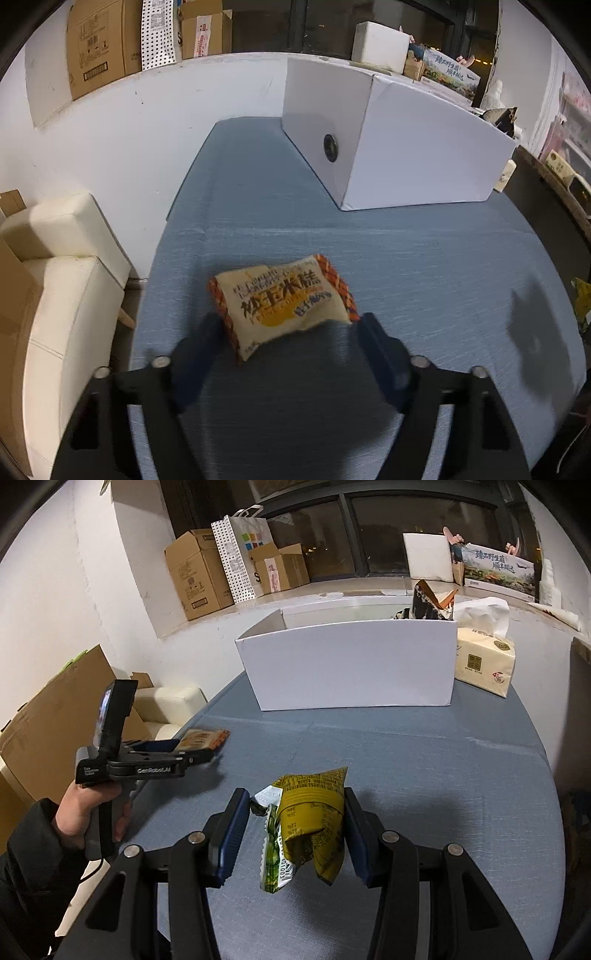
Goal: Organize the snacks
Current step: 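Grasp the orange-edged pastry bag with the left gripper while the right holds the yellow-green bag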
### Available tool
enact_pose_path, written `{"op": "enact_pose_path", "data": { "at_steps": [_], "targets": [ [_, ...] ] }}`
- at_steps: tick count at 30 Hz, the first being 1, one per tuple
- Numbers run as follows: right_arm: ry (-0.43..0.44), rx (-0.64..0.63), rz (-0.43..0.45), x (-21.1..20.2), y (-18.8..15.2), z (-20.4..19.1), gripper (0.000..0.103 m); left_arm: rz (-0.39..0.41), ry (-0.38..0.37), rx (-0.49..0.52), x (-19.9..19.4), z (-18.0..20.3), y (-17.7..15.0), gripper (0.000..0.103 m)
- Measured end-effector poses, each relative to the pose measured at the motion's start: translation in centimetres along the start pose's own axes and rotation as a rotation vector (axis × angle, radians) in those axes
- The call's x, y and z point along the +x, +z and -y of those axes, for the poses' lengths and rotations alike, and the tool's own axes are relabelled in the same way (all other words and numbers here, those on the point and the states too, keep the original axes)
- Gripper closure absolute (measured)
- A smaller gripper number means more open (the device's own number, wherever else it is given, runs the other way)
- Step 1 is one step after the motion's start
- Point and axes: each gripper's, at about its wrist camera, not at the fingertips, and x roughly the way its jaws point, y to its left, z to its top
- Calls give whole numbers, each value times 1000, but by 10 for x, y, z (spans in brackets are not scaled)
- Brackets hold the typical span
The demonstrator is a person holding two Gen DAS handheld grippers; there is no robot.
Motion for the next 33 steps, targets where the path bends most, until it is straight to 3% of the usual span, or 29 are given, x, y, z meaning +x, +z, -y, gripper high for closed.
{"op": "enact_pose_path", "data": {
  "at_steps": [1,6,7,8,11,13,17,19,20,21,22,23,26,33],
  "targets": [
    [0,-1,-1,0,0,-1,49,5,-15,-9,-1,-2,0,35],
    [-1,-11,-4,1,0,-3,49,47,-49,-10,-18,0,-1,45],
    [-1,-13,-5,2,0,-4,49,62,-58,-2,-24,2,-1,58],
    [-1,-14,-6,2,-1,-5,49,77,-63,11,-31,6,0,102],
    [4,-14,-3,1,0,-5,49,102,-112,46,-46,20,6,101],
    [6,-13,0,1,0,-3,49,109,-104,110,-50,35,8,101],
    [7,-12,1,0,-1,-1,49,106,-125,134,-51,45,10,100],
    [8,-6,1,0,-1,1,49,93,-135,126,-46,44,12,95],
    [8,-1,1,0,-1,2,49,81,-137,122,-44,43,13,68],
    [10,6,1,0,-1,3,49,56,-133,109,-40,41,15,48],
    [11,11,2,0,-1,3,49,51,-129,95,-35,42,16,10],
    [9,14,4,0,-1,4,49,60,-142,82,-32,42,16,0],
    [-5,25,8,-1,-1,4,49,47,-181,77,-22,53,18,0],
    [-5,54,14,-4,-3,13,49,6,-171,191,21,103,30,0]
  ]
}}
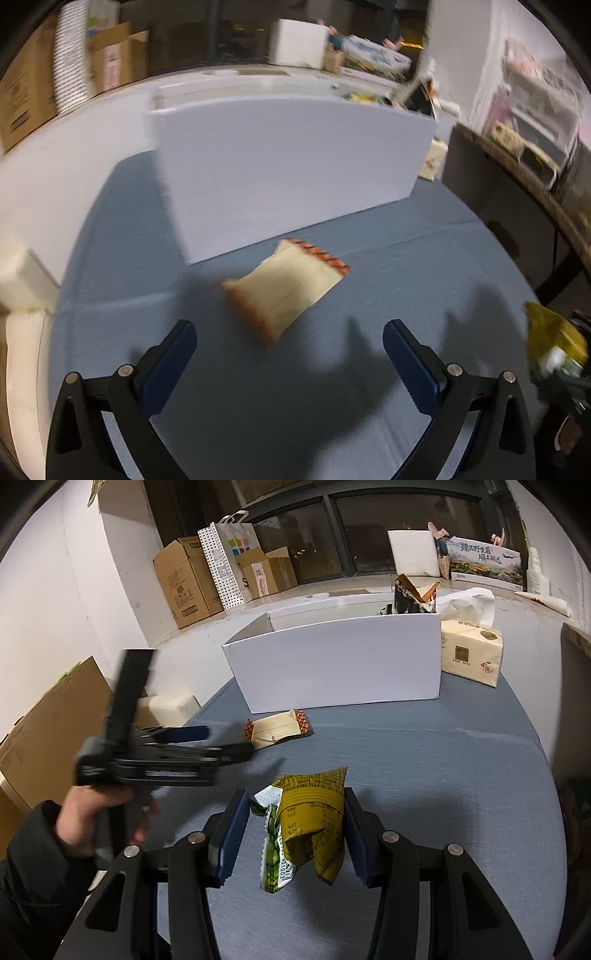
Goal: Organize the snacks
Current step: 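Grasp the orange-edged pastry bag with the left gripper while the right holds the yellow-green bag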
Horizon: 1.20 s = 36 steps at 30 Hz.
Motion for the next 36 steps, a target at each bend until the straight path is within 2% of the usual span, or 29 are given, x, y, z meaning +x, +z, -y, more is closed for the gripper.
{"op": "enact_pose_path", "data": {
  "at_steps": [3,9,10,11,13,15,16,20,24,25,26,27,28,29,31,33,36],
  "targets": [
    [-2,12,-5,0,-1,5,49,-39,19,52,23,9,11,0],
    [0,47,-6,0,-5,17,49,-71,-13,45,37,2,22,1],
    [-1,50,-6,0,-5,18,49,-69,-17,49,37,1,22,6],
    [0,54,-8,0,-6,19,49,-54,3,65,34,1,21,20],
    [3,62,-7,0,-6,21,49,-49,25,68,31,-2,20,29],
    [6,65,-5,-1,-6,21,49,-39,27,63,23,-4,17,83],
    [7,64,-6,0,-6,21,49,-40,40,57,20,-6,16,101],
    [11,58,-11,2,-5,19,49,-12,37,69,2,-7,12,101],
    [13,53,-13,2,-5,18,49,-36,14,87,1,-3,12,98],
    [13,55,-11,2,-5,19,49,-43,13,107,2,-1,12,82],
    [14,58,-8,1,-5,20,49,-42,7,133,2,2,13,53],
    [13,63,-5,-1,-5,22,49,-38,-6,163,2,6,15,37],
    [12,67,-3,-1,-5,23,49,-28,-23,197,3,12,20,12],
    [12,71,-3,-2,-5,24,49,-14,-30,216,3,15,23,5],
    [13,77,1,-3,-6,26,49,-3,-69,251,7,20,35,5],
    [12,88,-1,-3,-8,30,49,-34,-99,257,17,22,45,5],
    [9,101,-4,-2,-9,36,49,-90,-89,281,38,26,57,5]
  ]
}}
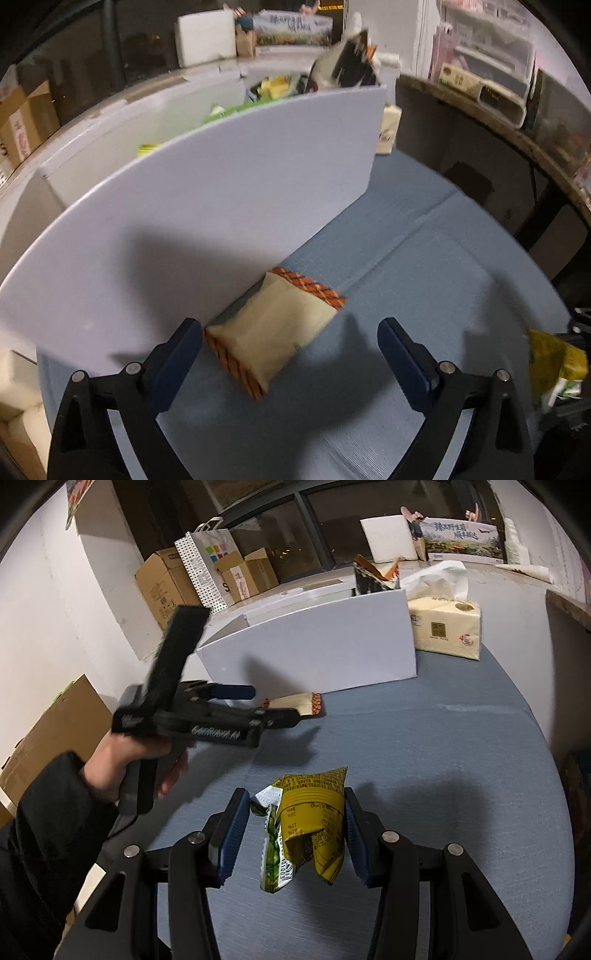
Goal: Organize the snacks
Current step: 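Grasp the orange-edged pastry bag with the left gripper while the right holds the yellow-green bag, then carry the pastry bag and yellow-green bag into the white box and release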
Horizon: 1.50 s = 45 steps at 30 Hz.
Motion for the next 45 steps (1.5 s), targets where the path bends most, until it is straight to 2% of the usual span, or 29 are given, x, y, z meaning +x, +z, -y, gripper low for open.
{"op": "enact_pose_path", "data": {
  "at_steps": [4,9,10,11,14,17,23,28,31,37,41,45],
  "targets": [
    [3,20,-1,-1,-1,8,49,-53,-15,19,11,-4,4,5],
    [6,46,-10,3,-2,16,49,-68,-44,50,18,-5,8,7],
    [6,49,-12,3,-3,17,49,-67,-46,60,27,2,11,27],
    [7,49,-12,3,-3,16,49,-65,-32,71,28,3,10,52],
    [6,45,-7,2,-3,15,49,-48,-62,22,22,-2,11,55],
    [4,45,-7,1,-3,15,49,-31,-52,52,12,5,4,55],
    [1,47,1,-1,-1,13,49,107,-77,1,-40,9,-10,56],
    [2,22,23,-5,10,7,49,250,-60,-80,-94,4,-14,56],
    [5,-5,44,-6,30,2,49,316,-39,-170,-116,-9,-7,56],
    [25,-89,119,-9,101,-18,49,413,24,-276,-137,-48,27,56],
    [14,-111,161,5,164,-26,49,414,38,-329,-132,-79,57,56],
    [4,-90,146,32,217,-21,49,399,81,-322,-118,-90,80,56]
  ]
}}
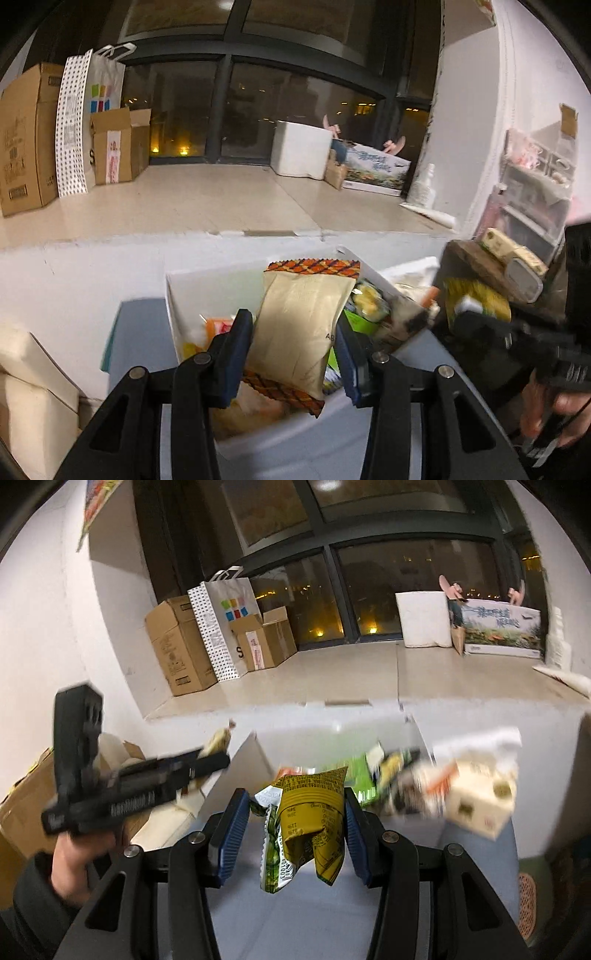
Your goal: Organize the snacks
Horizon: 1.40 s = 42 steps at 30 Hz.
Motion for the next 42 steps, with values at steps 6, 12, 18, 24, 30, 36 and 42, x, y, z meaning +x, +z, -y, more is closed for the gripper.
{"op": "enact_pose_path", "data": {
  "at_steps": [6,12,18,24,30,36,42],
  "targets": [
    [-61,38,-60,49,35,20,37,-36,43,-34,29,-14,4,7],
    [-114,128,-18,54,40,41,0,-52,80,-5,30,-10,-6,0],
    [-123,43,10,42,32,23,0,15,125,19,6,4,-16,0],
    [-238,-83,68,-2,20,-11,0,116,398,44,-47,29,-26,0],
    [-167,-48,114,-72,-6,-26,0,73,338,-1,-97,53,-55,0],
    [-147,-79,82,-117,-54,-45,0,20,298,-35,-145,86,-93,0],
    [-196,-90,58,-156,-100,-52,0,16,275,-78,-190,113,-125,0]
  ]
}}
